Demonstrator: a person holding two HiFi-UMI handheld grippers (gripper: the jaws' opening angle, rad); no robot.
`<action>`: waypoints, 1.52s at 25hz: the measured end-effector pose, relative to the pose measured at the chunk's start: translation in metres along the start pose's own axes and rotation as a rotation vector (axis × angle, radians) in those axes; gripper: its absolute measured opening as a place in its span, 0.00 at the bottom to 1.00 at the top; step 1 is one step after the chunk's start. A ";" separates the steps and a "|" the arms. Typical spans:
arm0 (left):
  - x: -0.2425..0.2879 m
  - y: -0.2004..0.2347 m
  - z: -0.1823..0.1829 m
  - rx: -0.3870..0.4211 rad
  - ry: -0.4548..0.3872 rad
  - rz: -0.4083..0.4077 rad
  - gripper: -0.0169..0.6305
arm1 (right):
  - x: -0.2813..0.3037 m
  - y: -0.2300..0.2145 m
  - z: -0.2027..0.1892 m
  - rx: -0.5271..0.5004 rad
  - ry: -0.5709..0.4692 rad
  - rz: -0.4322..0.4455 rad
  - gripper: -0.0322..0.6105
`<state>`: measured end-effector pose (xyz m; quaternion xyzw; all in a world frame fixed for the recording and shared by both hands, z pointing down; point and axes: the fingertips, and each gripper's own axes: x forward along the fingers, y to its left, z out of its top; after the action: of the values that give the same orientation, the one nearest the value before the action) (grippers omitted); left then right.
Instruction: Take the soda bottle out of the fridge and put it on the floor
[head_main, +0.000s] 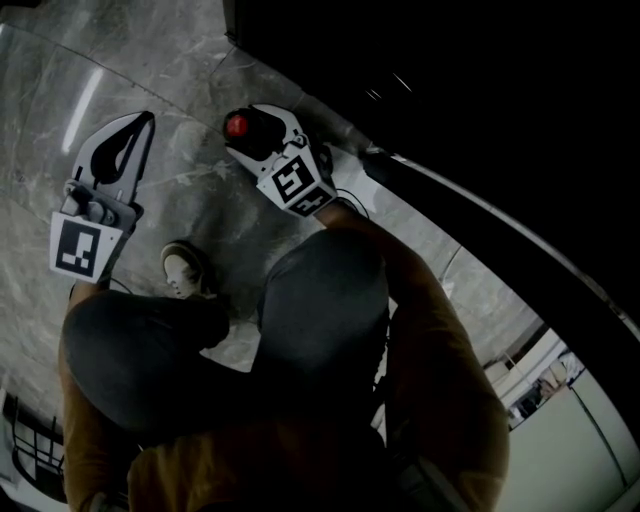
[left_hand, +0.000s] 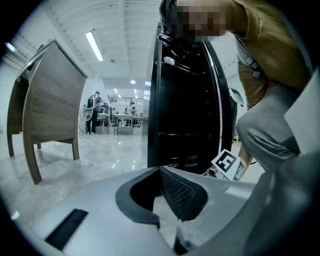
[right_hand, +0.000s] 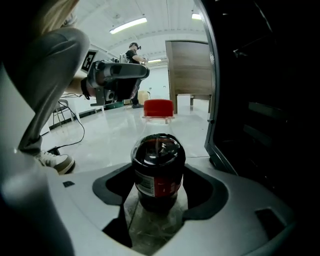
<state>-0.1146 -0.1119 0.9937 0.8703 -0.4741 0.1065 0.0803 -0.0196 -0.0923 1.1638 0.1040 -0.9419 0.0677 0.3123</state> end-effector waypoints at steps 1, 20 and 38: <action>0.000 0.001 -0.003 0.011 0.009 0.003 0.03 | 0.001 0.000 0.000 -0.012 -0.002 -0.002 0.51; -0.001 0.006 0.004 -0.031 -0.031 0.034 0.03 | -0.022 0.004 0.001 -0.167 0.081 0.010 0.52; -0.039 -0.006 0.028 -0.079 0.058 0.044 0.03 | -0.071 0.006 -0.001 -0.108 0.252 -0.038 0.52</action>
<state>-0.1272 -0.0837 0.9564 0.8524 -0.4943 0.1148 0.1260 0.0354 -0.0757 1.1214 0.0955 -0.8953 0.0233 0.4344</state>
